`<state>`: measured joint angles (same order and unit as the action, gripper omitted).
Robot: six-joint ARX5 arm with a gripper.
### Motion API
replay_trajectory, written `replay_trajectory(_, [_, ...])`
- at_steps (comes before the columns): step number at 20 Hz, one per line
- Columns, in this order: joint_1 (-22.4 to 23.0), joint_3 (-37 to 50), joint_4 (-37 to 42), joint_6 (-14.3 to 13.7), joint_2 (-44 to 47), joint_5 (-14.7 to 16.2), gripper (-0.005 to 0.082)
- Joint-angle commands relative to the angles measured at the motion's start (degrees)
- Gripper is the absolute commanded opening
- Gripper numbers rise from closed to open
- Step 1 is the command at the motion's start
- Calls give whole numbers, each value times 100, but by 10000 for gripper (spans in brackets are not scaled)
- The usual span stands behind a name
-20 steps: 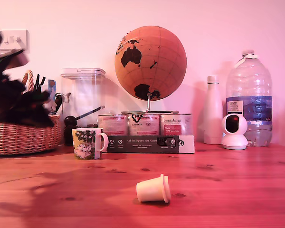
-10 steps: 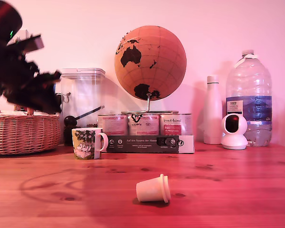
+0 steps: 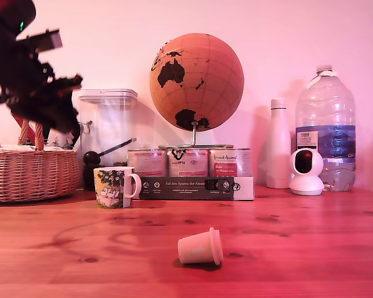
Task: Pick up the coffee capsules on the table and drop them inside the coffee cup
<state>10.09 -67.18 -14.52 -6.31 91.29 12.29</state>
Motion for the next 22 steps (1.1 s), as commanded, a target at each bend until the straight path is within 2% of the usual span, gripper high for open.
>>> replay_trajectory(1, [22, -229, -90, -94, 258, 4, 37])
replay_trajectory(22, [157, -3410, -1897, -470, 2476, 94, 44])
